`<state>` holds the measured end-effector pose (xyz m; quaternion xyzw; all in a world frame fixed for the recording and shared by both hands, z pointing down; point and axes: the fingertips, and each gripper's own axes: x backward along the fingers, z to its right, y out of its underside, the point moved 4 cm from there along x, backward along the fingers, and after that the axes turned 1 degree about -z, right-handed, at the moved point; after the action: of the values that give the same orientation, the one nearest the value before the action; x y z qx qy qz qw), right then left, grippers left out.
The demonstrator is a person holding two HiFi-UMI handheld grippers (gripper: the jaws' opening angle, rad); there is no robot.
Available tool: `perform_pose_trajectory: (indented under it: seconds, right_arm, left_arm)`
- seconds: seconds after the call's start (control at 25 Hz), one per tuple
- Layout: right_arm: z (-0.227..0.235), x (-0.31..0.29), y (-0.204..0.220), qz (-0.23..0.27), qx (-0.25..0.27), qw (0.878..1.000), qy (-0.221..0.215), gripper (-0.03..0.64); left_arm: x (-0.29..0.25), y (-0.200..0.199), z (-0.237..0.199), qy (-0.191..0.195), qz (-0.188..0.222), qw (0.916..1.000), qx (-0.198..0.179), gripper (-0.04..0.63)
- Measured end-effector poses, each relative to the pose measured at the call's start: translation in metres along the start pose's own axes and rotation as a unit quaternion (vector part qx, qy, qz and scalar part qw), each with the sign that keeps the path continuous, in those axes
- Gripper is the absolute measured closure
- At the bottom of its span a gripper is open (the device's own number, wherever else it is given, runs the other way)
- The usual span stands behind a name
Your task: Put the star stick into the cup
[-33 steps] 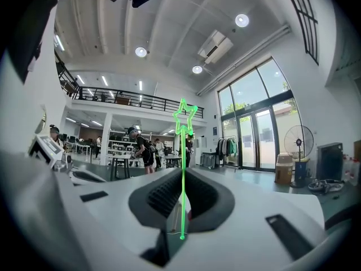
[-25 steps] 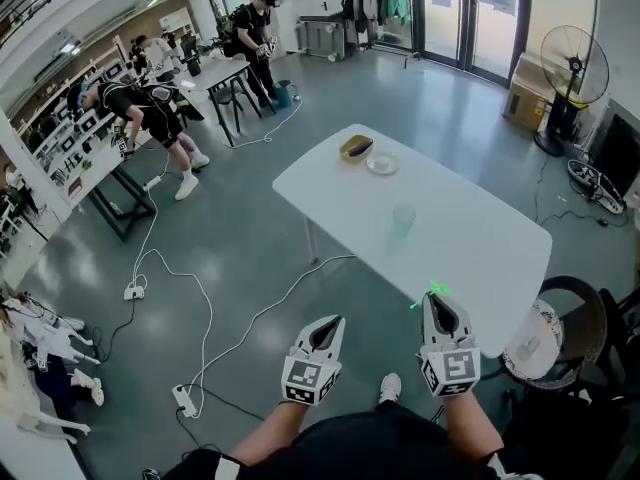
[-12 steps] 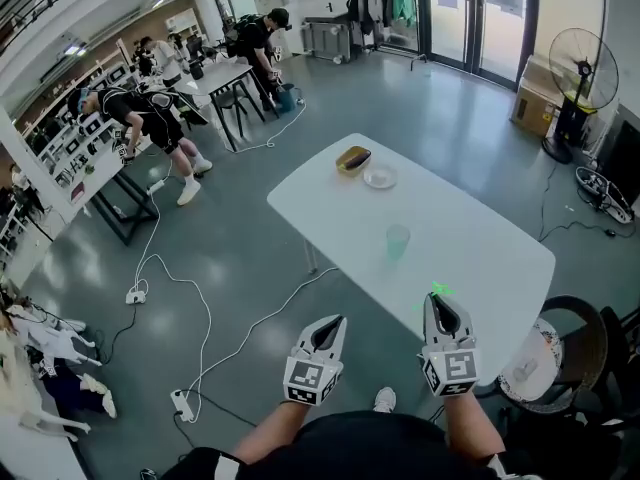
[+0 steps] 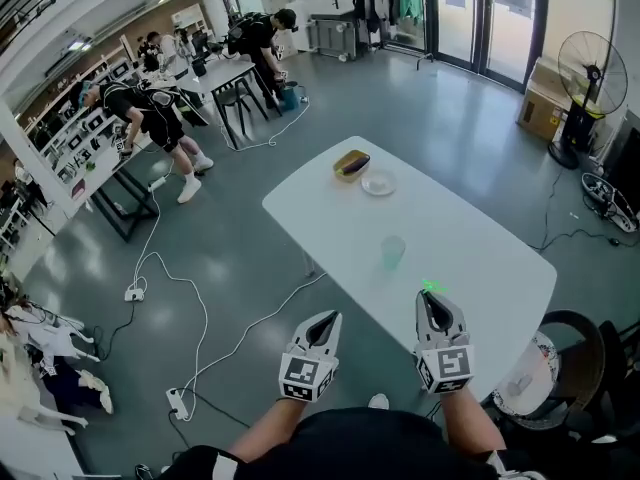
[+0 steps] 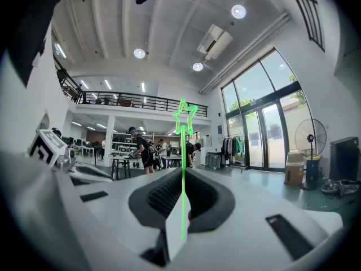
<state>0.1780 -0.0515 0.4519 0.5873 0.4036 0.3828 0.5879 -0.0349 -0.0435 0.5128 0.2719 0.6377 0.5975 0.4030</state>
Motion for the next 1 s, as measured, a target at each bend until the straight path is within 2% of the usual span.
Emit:
perform_pose_trajectory:
  seconds: [0.36, 0.6, 0.84, 1.0]
  right_arm:
    - [0.019, -0.016, 0.004, -0.013, 0.003, 1.000, -0.010, 0.597]
    - [0.020, -0.035, 0.012, -0.025, 0.004, 1.000, -0.006, 0.597]
    - [0.025, -0.074, 0.006, -0.030, 0.016, 0.999, 0.015, 0.595]
    - [0.021, -0.105, 0.008, -0.032, 0.019, 0.999, 0.032, 0.597]
  left_arm:
    - [-0.024, 0.004, 0.004, 0.001, -0.016, 0.9997, 0.016, 0.584]
    - [-0.044, 0.008, -0.009, 0.012, -0.017, 0.9993, 0.029, 0.584]
    - [-0.079, -0.004, -0.038, 0.047, -0.012, 0.9987, 0.017, 0.584]
    - [-0.096, -0.017, -0.074, 0.062, -0.004, 0.9980, 0.006, 0.584]
